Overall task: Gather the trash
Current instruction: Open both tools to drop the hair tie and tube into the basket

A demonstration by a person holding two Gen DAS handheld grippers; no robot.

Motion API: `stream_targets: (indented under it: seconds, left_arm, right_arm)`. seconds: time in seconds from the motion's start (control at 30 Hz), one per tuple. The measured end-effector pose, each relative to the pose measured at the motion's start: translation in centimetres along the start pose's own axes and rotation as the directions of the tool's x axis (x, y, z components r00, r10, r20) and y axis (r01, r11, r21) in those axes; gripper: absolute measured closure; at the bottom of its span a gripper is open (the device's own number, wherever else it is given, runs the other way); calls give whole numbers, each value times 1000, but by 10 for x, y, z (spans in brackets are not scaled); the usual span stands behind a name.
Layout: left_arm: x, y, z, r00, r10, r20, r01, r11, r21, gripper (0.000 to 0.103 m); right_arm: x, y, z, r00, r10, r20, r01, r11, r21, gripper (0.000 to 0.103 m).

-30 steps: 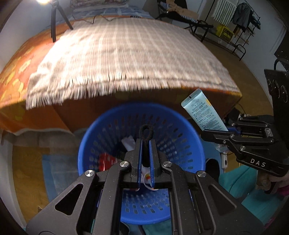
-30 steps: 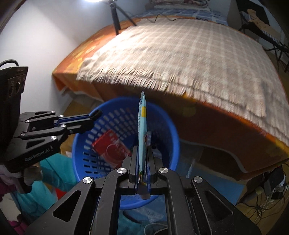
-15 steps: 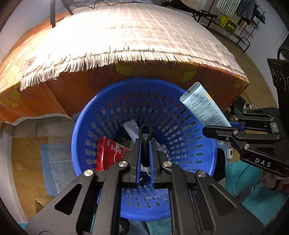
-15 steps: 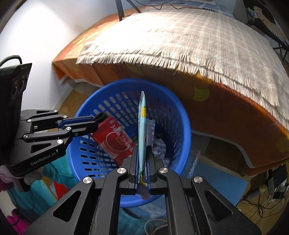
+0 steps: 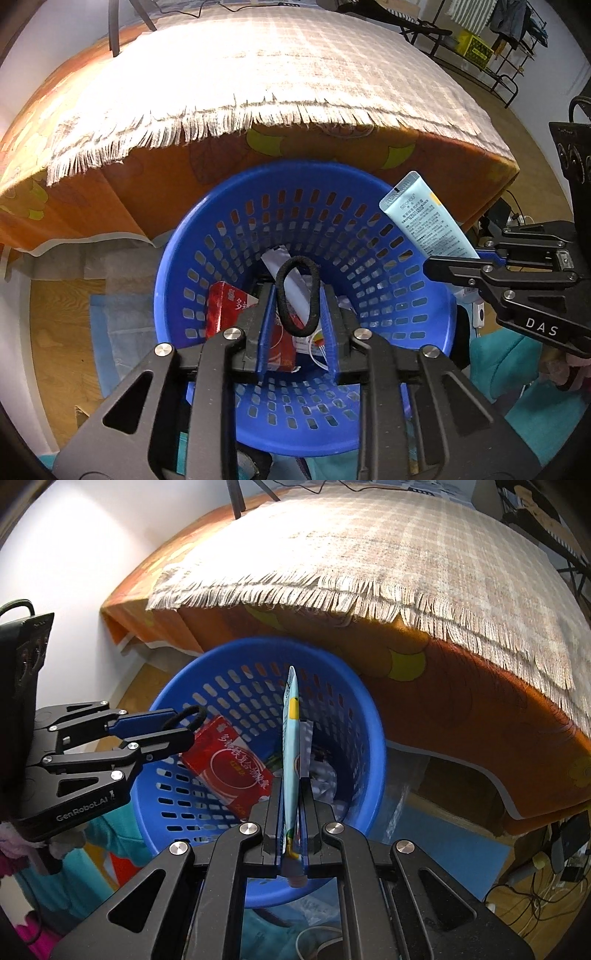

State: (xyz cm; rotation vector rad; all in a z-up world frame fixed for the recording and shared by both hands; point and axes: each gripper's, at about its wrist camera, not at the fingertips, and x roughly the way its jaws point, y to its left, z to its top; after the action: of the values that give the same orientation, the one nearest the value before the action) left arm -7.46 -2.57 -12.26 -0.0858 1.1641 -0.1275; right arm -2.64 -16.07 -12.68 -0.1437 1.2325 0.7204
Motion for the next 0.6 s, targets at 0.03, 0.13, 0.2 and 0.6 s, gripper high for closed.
stream_targets:
  seconds: [0.03,0.13,0.2,0.6]
  left_arm:
    - [0,1,0,1000,2,1,-2,1000,0,80]
    - [0,2,0,1000,6,0,-6,1000,-2,75]
    - [-1,2,0,1000,13,5,-13,1000,-1,64]
    - [-6,4,1,999,43,27,-43,999,-12,44]
  right_arm:
    - [0,0,0,1000,-1,-1,1,1000,1,98]
    - [1,-2,0,1000,-1,-9,1,1000,8,96]
    - [1,-2,0,1000,-2,-8,2,1000,11,88]
    - [-1,-6,-1,1000,-28,-5,28,999,28,57]
